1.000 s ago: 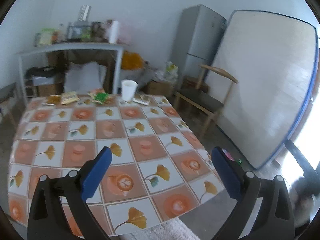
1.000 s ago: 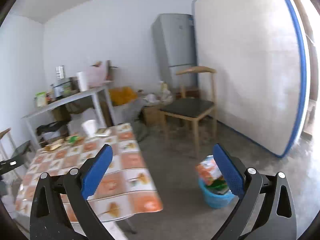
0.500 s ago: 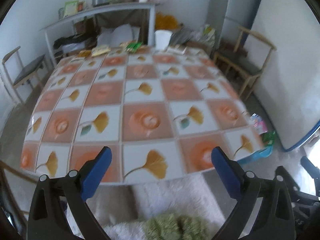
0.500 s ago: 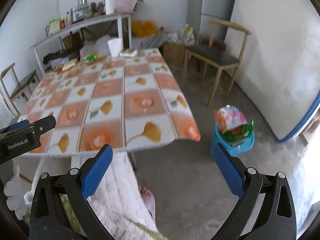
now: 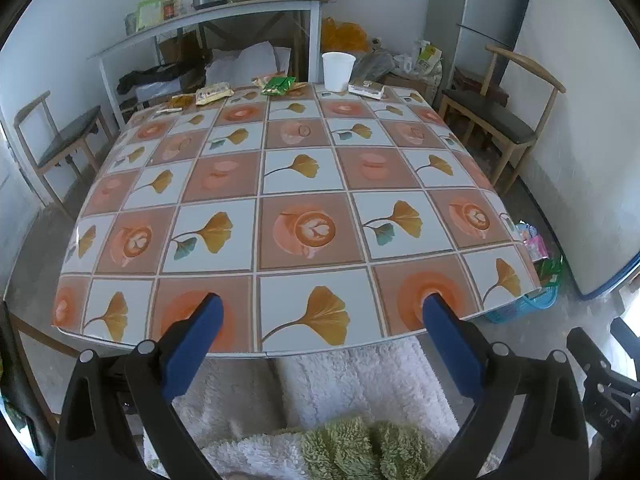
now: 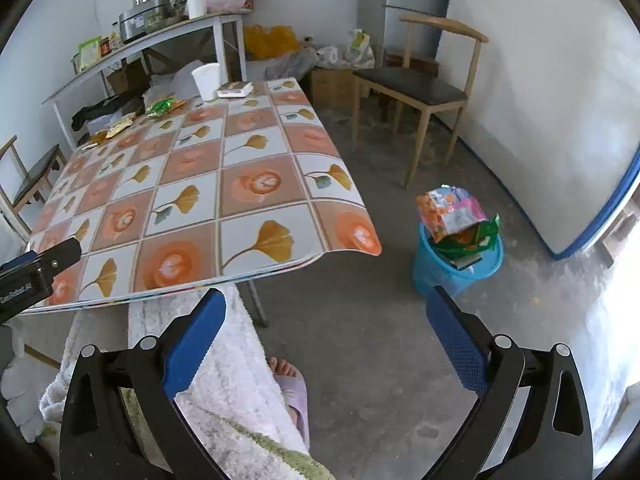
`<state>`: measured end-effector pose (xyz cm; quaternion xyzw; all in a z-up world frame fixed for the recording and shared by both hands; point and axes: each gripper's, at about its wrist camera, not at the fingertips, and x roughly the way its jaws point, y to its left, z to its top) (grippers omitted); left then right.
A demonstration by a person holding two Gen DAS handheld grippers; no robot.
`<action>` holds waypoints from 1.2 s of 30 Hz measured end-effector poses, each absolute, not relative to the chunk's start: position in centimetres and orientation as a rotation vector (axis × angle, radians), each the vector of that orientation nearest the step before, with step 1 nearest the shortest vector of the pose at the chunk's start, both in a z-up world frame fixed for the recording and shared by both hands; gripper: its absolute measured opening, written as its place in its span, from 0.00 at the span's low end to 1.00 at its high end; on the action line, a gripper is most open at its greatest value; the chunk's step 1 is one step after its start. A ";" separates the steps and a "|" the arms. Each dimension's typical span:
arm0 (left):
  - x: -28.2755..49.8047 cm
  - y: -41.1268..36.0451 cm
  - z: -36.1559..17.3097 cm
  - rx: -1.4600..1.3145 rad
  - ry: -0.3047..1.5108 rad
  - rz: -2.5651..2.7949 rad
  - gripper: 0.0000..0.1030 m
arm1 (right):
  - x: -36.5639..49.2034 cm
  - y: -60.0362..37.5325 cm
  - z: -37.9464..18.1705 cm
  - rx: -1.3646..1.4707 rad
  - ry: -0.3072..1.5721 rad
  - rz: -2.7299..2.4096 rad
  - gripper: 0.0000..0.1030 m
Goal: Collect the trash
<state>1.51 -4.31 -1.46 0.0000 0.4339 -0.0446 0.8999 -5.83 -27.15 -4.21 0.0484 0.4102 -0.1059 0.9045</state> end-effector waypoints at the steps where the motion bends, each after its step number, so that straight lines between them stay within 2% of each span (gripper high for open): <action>1: 1.5 -4.4 -1.4 0.006 0.894 -0.091 0.95 | -5.9 -27.3 -4.2 0.100 0.850 -0.221 0.92; 36: 0.3 -7.8 -0.2 0.097 0.835 -0.151 0.95 | -6.9 -30.2 -3.9 0.114 0.832 -0.284 0.90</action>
